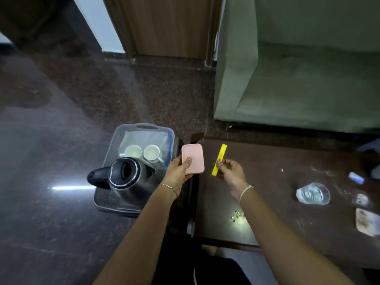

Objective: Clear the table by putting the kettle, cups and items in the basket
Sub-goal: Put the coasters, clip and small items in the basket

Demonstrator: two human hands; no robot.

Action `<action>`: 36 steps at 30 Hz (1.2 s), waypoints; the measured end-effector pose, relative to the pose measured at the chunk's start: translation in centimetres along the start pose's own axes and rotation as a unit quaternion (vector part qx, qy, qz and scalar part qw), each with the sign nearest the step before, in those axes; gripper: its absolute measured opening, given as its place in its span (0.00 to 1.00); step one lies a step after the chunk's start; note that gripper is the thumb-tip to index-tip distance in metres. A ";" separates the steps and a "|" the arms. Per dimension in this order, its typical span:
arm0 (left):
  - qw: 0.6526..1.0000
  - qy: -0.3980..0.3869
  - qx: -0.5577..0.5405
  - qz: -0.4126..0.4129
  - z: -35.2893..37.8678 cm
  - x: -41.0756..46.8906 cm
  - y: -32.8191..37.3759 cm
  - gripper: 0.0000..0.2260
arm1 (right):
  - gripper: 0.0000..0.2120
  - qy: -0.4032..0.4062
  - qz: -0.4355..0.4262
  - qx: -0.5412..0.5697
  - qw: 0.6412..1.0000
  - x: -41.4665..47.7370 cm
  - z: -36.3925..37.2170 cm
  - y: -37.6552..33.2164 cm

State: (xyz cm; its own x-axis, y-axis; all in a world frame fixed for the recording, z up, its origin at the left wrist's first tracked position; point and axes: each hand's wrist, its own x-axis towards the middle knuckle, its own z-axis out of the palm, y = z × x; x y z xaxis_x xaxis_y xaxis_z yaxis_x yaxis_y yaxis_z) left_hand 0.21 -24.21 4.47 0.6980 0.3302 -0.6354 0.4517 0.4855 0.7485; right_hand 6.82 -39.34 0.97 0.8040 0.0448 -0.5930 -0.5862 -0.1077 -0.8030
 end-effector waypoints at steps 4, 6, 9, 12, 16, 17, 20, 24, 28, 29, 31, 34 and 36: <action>0.999 -0.003 -0.016 0.038 -0.4 -1.3 3.8 0.16 | 0.14 -0.022 -0.023 -0.011 0.999 -1.4 2.1 -3.1; 0.998 0.009 -0.019 0.053 -1.1 -1.6 5.5 0.17 | 0.14 -0.041 -0.039 -0.007 0.998 -2.0 3.5 -4.5; 0.997 0.031 -0.018 0.069 -3.1 -1.5 7.7 0.19 | 0.08 -0.064 -0.072 0.012 0.995 -2.7 5.7 -6.4; 0.995 0.046 -0.037 0.079 -5.9 -0.8 9.7 0.19 | 0.06 -0.090 -0.075 0.022 0.993 -3.1 8.3 -7.5; 0.991 0.087 -0.049 0.086 -10.9 0.9 11.8 0.18 | 0.06 -0.108 -0.057 0.012 0.992 -2.9 12.1 -7.6; 0.991 0.094 -0.045 0.081 -12.3 1.5 12.2 0.18 | 0.06 -0.105 -0.057 0.012 0.993 -2.8 13.2 -7.5; 0.990 0.119 -0.015 0.069 -16.4 3.5 13.2 0.17 | 0.06 -0.083 -0.063 0.013 0.994 -2.4 16.3 -7.0; 0.981 0.183 0.058 0.040 -21.5 7.0 13.7 0.19 | 0.06 -0.079 -0.066 -0.015 0.995 -1.7 20.2 -6.5; 0.970 0.218 0.106 0.009 -24.7 10.3 13.4 0.20 | 0.05 -0.066 -0.049 -0.005 0.997 -0.7 23.1 -6.1; 0.968 0.225 0.115 0.003 -25.1 11.0 13.3 0.21 | 0.04 -0.062 -0.045 -0.006 0.997 -0.5 23.7 -6.0; 0.961 0.229 0.152 -0.010 -25.8 12.4 13.3 0.22 | 0.04 -0.055 -0.036 -0.010 0.998 0.1 24.7 -5.5; 0.954 0.217 0.206 -0.026 -25.9 14.2 13.1 0.22 | 0.08 -0.047 -0.023 -0.025 0.998 0.8 25.5 -4.7; 0.952 0.205 0.224 -0.042 -25.4 15.5 12.8 0.21 | 0.07 -0.042 -0.016 -0.022 0.999 1.3 25.7 -4.2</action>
State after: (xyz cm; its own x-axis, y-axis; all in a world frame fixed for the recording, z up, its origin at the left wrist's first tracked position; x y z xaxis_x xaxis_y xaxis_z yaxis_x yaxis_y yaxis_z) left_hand 2.70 7.71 -0.58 0.4154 0.6375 -0.6489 0.7526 0.1597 0.6388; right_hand 7.77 -13.32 1.97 0.8097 0.1323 -0.5717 -0.5541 -0.1484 -0.8191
